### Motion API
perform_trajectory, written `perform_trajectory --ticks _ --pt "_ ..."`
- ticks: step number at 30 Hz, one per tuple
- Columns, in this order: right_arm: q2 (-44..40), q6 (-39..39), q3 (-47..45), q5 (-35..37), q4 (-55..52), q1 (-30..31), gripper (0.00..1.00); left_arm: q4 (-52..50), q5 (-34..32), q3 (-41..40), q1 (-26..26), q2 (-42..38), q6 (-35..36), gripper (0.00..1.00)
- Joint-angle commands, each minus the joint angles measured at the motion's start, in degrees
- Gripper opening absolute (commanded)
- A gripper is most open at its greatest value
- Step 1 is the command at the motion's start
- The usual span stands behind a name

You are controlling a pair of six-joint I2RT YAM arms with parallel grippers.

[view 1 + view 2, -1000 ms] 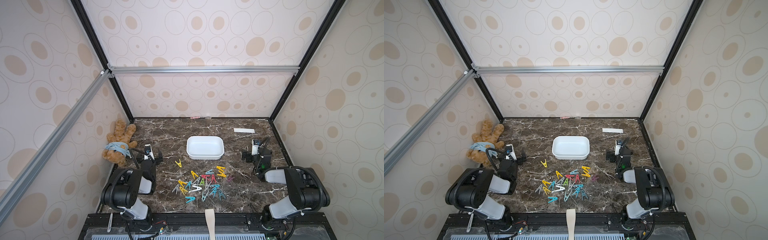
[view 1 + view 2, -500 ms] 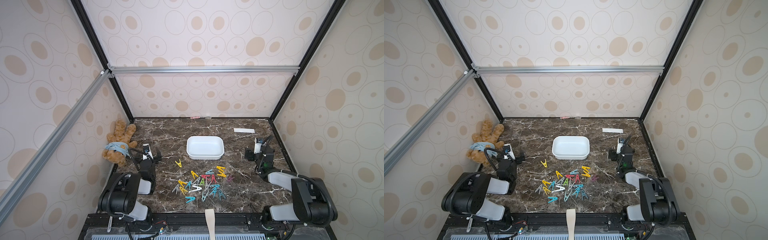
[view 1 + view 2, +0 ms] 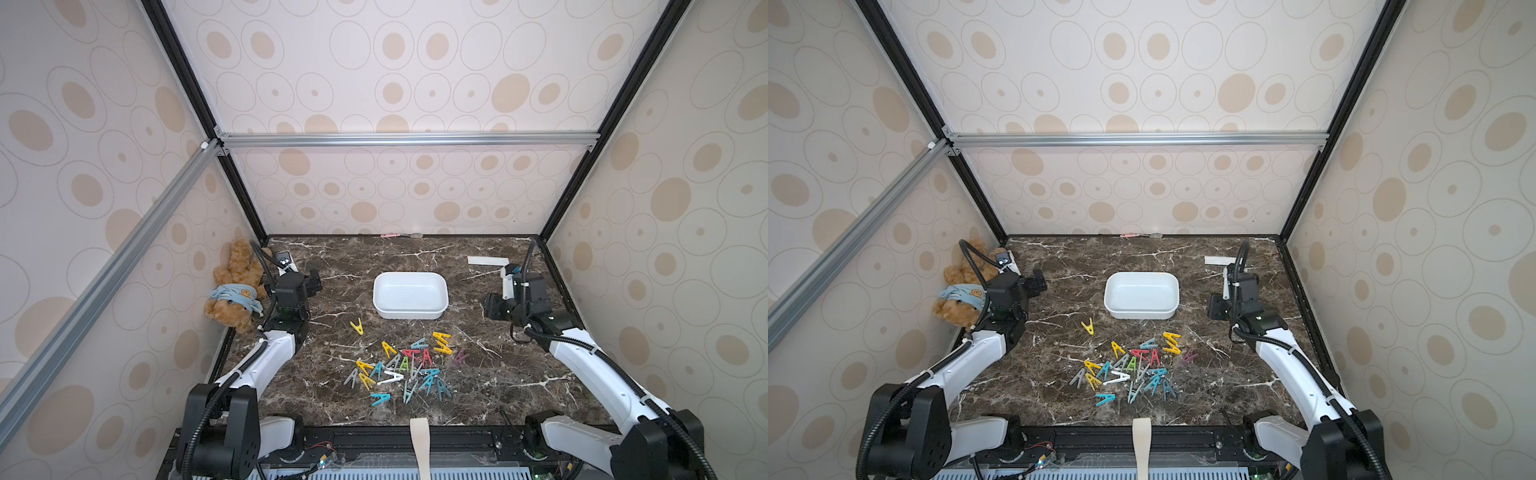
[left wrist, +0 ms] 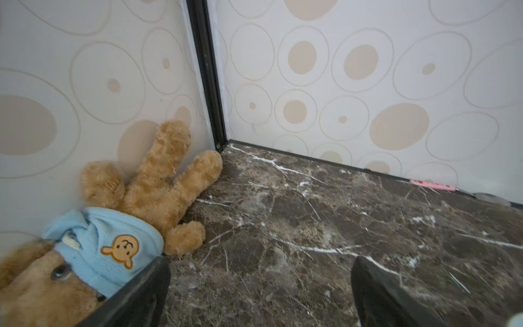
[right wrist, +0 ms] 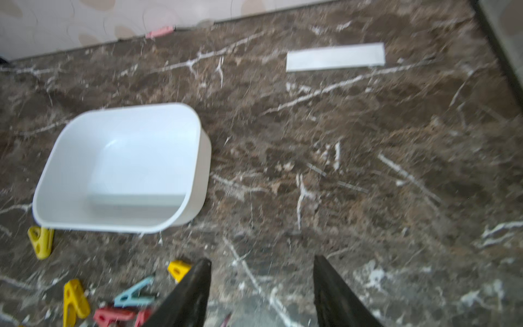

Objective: Put the clothespins into the storage box
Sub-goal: Pick up the clothespin from the center of the board.

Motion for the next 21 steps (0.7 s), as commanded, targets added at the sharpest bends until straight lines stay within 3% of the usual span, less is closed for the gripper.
perform_trajectory --ticks 1,5,10,15,21 --pt "0.2 8.3 0.0 -1.2 -15.0 5.3 0.59 -15.9 4.8 2.5 -1.7 -1.1 -6.6 0.99" --pt "3.0 14.2 -1.7 -3.0 -13.5 8.4 0.59 -20.8 7.6 4.7 -3.1 0.0 -8.6 0.94" --pt "11.5 16.1 -0.1 -6.0 -8.8 9.0 0.57 -21.7 13.8 6.8 -4.1 2.8 -8.9 0.93" --pt "19.7 17.2 2.7 -9.3 -6.2 9.1 0.51 -20.9 15.1 7.5 -4.3 3.5 -9.2 0.93" --pt "23.4 16.7 4.5 -7.4 -7.0 9.3 0.43 -19.7 14.9 6.5 -4.3 2.4 -9.6 0.94"
